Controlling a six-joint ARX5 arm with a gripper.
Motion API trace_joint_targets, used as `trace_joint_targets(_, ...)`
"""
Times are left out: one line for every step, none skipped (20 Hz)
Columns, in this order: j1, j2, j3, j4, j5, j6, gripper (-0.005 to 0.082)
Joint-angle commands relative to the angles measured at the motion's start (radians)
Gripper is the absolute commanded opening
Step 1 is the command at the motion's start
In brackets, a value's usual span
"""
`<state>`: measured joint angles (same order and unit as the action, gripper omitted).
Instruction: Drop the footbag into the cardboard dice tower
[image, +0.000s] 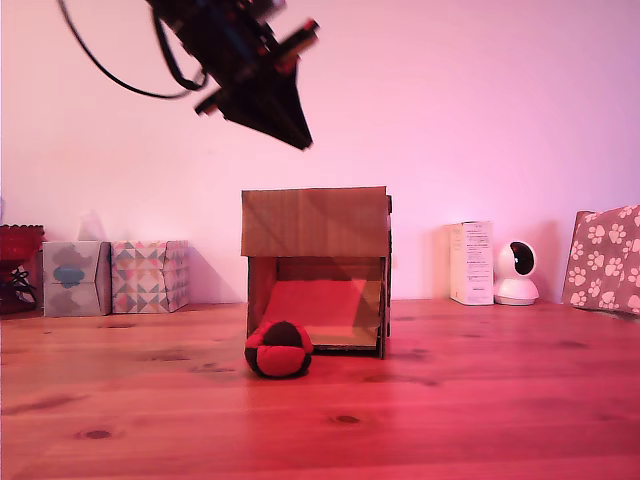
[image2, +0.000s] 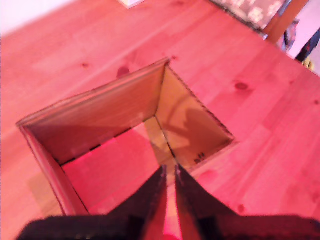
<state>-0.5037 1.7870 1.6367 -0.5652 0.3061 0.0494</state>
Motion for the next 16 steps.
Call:
trace_joint_targets(-0.002,-0.057,-0.097,0.060,0.004,0.003,-0.0019)
trace_joint_targets(-0.002,-0.093,-0.163,0.112,0.004,0.003,-0.0019)
trace_joint_targets(-0.002,-0.129,-0.236,0.171,0.004,-0.001,-0.0019)
trace_joint_targets(-0.002,-0.171,-0.307,0.222,0.004,-0.019,-0.0020)
trace_joint_targets(-0.002,-0.209,-0.374,0.268,0.004,-0.029,-0.0019)
trace_joint_targets(-0.002,-0.248,-0.440,0.302,0.004,-0.040,-0.0019)
trace_joint_targets(-0.002,-0.286,-0.504,0.336,0.004,-0.042,-0.0019)
trace_joint_targets(-0.002,-0.330,-0.566,0.368,0.004,-0.046,-0.0019)
trace_joint_targets(-0.002,-0.367,-0.623,0.399,0.004,-0.051,-0.0019)
trace_joint_targets(-0.002,-0.408,-0.680,0.423,0.004,-0.064,-0.0019)
trace_joint_targets(-0.002,-0.447,-0.733,0.451,0.003,-0.071,-0.0019)
trace_joint_targets(-0.002,-0.487,-0.784,0.476,0.003,-0.081,-0.0019)
trace_joint_targets(-0.002,-0.518,-0.826,0.491,0.000,-0.088,-0.0019)
trace_joint_targets(-0.002,-0.549,-0.862,0.497,-0.001,-0.088,-0.0019)
trace_joint_targets(-0.002,-0.575,-0.900,0.509,-0.004,-0.089,-0.0019)
trace_joint_targets(-0.002,-0.606,-0.938,0.527,-0.012,-0.095,-0.0019)
